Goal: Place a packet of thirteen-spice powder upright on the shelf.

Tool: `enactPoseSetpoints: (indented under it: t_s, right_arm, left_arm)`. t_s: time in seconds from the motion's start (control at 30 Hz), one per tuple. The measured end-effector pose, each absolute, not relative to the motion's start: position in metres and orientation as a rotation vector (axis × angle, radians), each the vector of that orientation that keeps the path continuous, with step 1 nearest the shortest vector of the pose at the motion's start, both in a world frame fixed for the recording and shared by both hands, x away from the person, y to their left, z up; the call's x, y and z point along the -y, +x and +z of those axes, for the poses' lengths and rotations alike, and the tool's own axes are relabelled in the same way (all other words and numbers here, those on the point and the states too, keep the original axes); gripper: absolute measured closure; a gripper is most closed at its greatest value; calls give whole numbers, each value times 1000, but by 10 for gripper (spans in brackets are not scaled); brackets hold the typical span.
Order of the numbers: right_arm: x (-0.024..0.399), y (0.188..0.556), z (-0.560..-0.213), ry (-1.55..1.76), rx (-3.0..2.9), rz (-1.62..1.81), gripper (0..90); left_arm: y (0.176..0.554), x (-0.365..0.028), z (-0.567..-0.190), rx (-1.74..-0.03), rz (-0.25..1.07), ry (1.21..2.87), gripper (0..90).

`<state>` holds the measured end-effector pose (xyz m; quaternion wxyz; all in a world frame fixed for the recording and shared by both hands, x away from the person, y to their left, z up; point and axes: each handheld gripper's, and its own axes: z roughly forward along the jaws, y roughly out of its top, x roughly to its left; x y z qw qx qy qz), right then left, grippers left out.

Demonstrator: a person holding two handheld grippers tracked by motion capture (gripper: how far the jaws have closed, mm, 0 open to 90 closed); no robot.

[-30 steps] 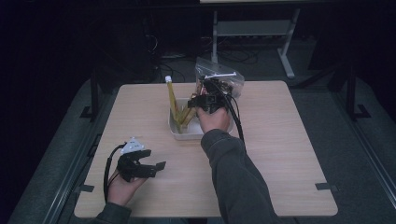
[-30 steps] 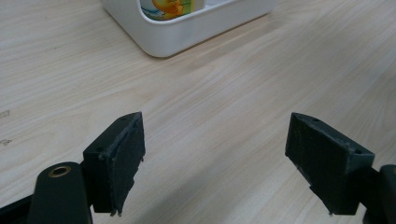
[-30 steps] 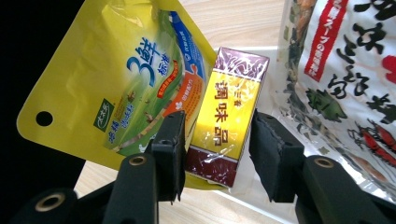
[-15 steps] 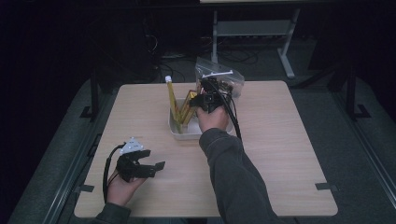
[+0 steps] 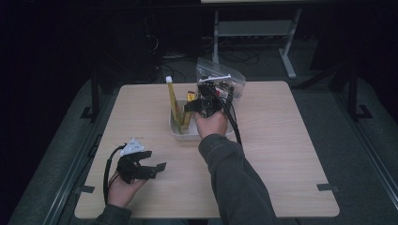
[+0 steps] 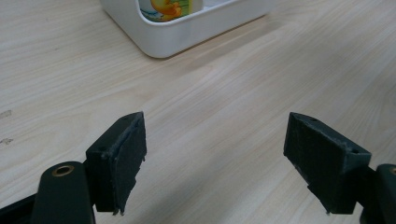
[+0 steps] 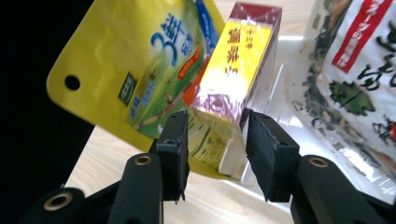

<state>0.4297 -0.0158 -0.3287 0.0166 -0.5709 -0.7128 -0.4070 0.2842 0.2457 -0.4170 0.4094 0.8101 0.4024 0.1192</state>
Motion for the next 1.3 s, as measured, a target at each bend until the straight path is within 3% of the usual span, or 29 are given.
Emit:
enactPoseSetpoints:
  t_s: [0.2, 0.5, 0.8, 1.3]
  right_arm:
    - [16, 426, -331, -1755, 2225, -1257, 592]
    - [10, 435, -337, -1737, 2202, -1268, 546]
    - [-7, 443, -332, -1732, 2302, -1232, 600]
    - [3, 439, -338, -1695, 2242, -1264, 561]
  left_arm:
    - [284, -244, -417, -1012, 300, 2042, 208]
    - [285, -247, -418, -1025, 298, 2037, 210]
    - [286, -251, -418, -1032, 299, 2029, 211]
    - [285, -251, -419, -1031, 304, 2041, 211]
